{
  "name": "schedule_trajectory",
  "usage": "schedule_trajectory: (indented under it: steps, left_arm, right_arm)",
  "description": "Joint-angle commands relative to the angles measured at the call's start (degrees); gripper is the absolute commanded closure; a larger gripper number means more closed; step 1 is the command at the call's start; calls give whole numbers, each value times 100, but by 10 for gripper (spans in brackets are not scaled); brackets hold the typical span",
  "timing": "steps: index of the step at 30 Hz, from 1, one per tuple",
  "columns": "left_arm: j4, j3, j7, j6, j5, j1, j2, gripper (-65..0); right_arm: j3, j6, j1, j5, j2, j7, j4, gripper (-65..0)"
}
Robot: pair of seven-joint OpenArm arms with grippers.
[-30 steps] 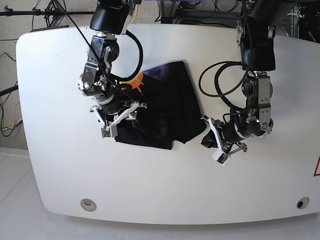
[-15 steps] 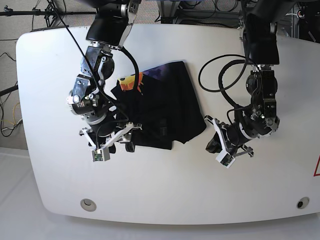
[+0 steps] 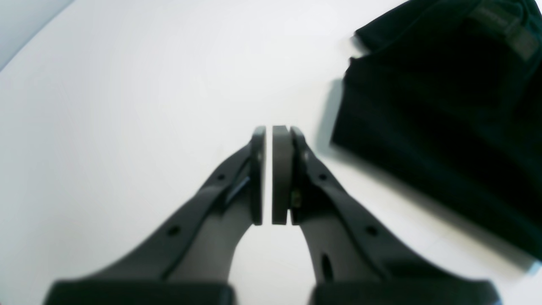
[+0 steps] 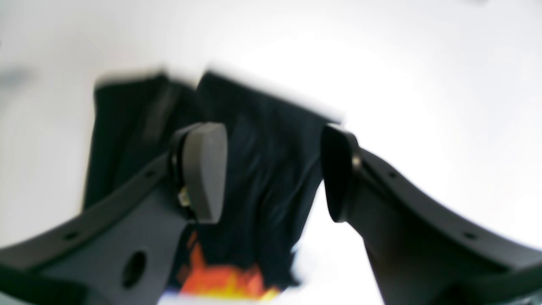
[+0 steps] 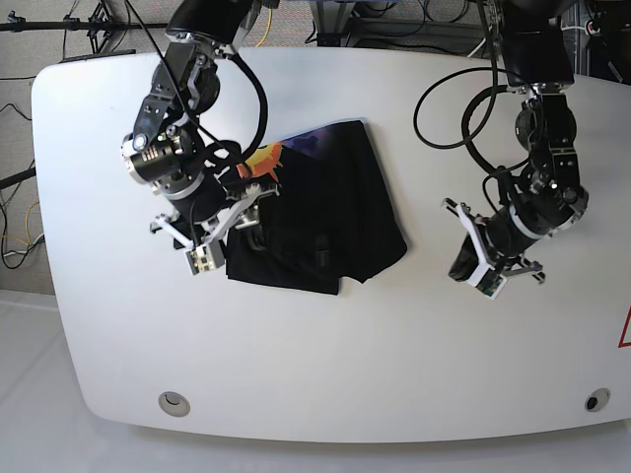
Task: Fold the T-shirt properly
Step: 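Smooth the folded shirt with both grippers, then release and raise them, then tuck the flame-print edge down with the right gripper and release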
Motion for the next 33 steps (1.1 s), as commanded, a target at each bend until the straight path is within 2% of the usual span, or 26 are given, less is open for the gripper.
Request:
schedule_trajectory:
  steps: [1,7,12,20,27,33]
  left_arm:
    - [214,-252,-120,34,-47,48,-60,-6]
    - [240,-815,-120,34,-47,356,-60,-6]
    - [240,-1184,-120,34,-47,602,-60,-6]
    - [214,-1466,-120,34,-38,936,-69,-6]
    - [205,-1571,-120,34,-38,1121,-69,-6]
    - [205,-1589,-120,34,93,1191,-60,-6]
  right_arm:
    - [-23,41,-96,397,42,175,109,-253]
    - [-15,41,-465,1312,482,175,100,0]
    - [3,41,-764,2191,895,227,100,0]
    - [-103,50,-1432,3800,1836,887,91,0]
    - [-753,6,-1634,3765,2416,895,3,0]
    - [-1553,-3,-1740,2921,2478,895,-76,0]
